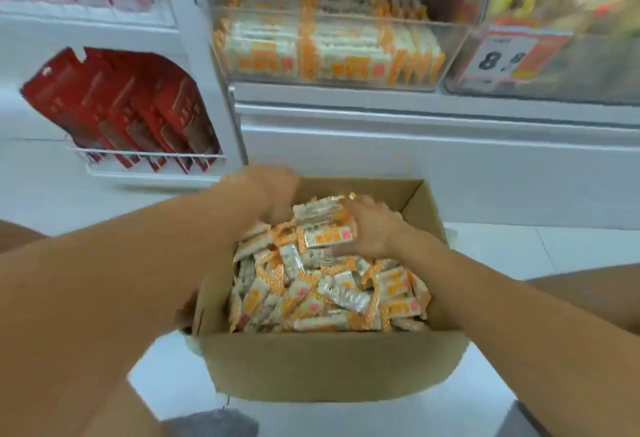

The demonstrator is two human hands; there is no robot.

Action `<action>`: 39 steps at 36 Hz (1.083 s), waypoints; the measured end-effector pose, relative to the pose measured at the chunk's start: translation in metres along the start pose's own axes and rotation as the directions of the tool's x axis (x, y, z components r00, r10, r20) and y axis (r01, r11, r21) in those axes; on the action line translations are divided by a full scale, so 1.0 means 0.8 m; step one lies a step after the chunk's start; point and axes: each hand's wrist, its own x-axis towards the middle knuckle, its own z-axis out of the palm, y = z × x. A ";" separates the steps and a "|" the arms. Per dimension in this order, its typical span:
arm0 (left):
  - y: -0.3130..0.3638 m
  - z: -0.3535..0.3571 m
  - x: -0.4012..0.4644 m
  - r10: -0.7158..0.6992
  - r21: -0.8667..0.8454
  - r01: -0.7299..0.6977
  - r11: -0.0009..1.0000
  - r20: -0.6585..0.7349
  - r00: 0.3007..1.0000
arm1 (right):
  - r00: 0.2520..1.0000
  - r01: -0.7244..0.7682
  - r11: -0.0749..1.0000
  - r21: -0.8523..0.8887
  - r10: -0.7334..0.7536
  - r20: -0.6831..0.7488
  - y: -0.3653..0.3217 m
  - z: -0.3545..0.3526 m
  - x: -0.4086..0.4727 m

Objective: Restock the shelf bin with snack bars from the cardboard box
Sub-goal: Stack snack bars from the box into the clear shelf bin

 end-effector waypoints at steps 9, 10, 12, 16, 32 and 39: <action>0.027 0.206 -0.055 -0.208 -0.399 0.474 0.785 0.551 0.808 | 0.981 -0.049 0.999 -0.007 0.050 0.188 0.020 0.104 -0.041; 0.029 0.211 -0.058 -0.234 -0.392 0.469 0.792 0.514 0.825 | 0.982 -0.058 0.998 0.009 0.056 0.182 0.017 0.105 -0.038; 0.028 0.216 -0.064 -0.285 -0.380 0.449 0.809 0.414 0.865 | 0.974 -0.084 0.995 0.055 0.071 0.217 0.013 0.111 -0.035; 0.028 0.207 -0.072 -0.294 -0.304 0.472 0.827 0.483 0.825 | 0.963 -0.162 0.985 0.061 0.144 0.226 0.003 0.126 -0.037; 0.025 0.122 -0.040 -0.351 -0.885 0.286 0.368 0.152 0.924 | 0.954 -0.299 0.766 0.569 0.249 0.166 0.006 0.095 -0.015; 0.028 0.139 -0.037 -0.465 -0.918 0.395 -0.011 0.355 0.811 | 0.938 -0.271 0.634 0.725 0.343 0.050 0.025 0.042 -0.019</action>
